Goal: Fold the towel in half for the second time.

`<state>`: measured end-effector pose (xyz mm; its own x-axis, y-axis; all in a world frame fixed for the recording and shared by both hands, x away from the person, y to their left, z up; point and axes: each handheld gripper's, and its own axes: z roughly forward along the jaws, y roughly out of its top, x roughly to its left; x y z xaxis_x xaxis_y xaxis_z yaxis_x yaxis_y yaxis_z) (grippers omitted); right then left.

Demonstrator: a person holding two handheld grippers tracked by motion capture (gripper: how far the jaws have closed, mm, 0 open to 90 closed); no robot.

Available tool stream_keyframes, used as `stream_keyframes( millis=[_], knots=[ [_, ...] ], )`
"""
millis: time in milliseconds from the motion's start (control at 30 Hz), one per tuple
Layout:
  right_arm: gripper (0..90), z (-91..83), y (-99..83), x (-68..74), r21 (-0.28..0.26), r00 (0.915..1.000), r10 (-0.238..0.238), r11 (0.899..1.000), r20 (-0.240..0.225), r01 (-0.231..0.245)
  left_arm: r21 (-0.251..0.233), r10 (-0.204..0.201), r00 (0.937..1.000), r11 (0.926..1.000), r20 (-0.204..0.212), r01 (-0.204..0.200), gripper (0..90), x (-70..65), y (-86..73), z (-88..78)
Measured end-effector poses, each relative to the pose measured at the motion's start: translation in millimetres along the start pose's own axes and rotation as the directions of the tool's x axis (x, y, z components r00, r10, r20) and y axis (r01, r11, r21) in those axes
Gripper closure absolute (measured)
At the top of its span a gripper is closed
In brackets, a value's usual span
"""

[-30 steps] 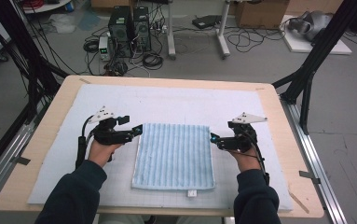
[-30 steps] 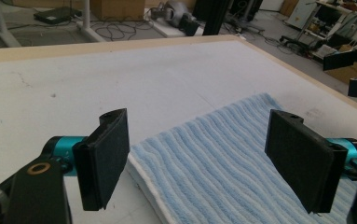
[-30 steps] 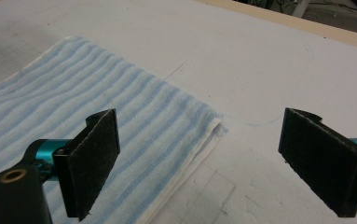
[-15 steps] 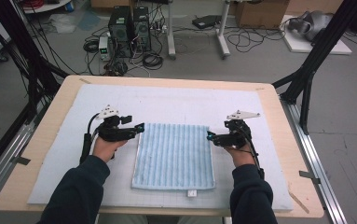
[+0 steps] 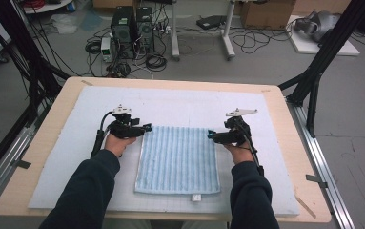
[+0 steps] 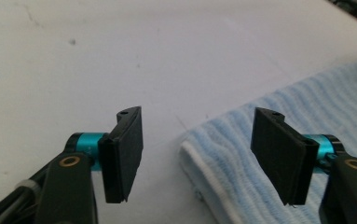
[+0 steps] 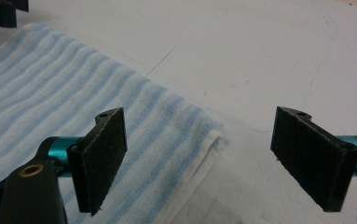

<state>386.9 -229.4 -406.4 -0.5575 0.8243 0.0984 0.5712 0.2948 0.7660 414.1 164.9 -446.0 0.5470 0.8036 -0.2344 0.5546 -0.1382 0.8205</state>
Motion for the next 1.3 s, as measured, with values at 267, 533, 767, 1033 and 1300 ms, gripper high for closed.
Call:
stream_keyframes(
  millis=[267,533,767,1033,1300],
  knots=[
    [24.1,15.2,-4.2,-9.0,0.053,0.9996,0.025,0.998,0.015,-0.025,0.043,0.049,0.9977,0.998,-0.047,-0.047,56.8,-6.8,-3.5,8.4],
    [27.4,28.5,-4.9,-6.6,0.066,0.9994,0.025,0.997,0.022,-0.027,0.078,0.148,0.9876,0.9865,-0.052,-0.144,85.5,-15.8,-4.2,11.3],
    [33.9,36.2,-0.8,-3.7,0.072,0.9994,0.028,0.997,0.021,-0.03,0.081,0.151,0.9871,0.9858,-0.052,-0.147,86.4,-15.7,-4.0,11.2],
    [51.0,44.5,0.1,-5.9,0.105,0.9992,0.023,0.994,0.032,-0.027,0.069,0.132,0.9902,0.9893,-0.047,-0.128,86.8,-14.5,-4.1,10.8],
    [86.0,47.5,0.8,3.6,0.135,0.999,-0.045,0.99,0.009,0.043,0.046,0.092,0.9954,0.9948,-0.025,-0.091,86.8,-11.3,-4.0,8.1]
  ],
)
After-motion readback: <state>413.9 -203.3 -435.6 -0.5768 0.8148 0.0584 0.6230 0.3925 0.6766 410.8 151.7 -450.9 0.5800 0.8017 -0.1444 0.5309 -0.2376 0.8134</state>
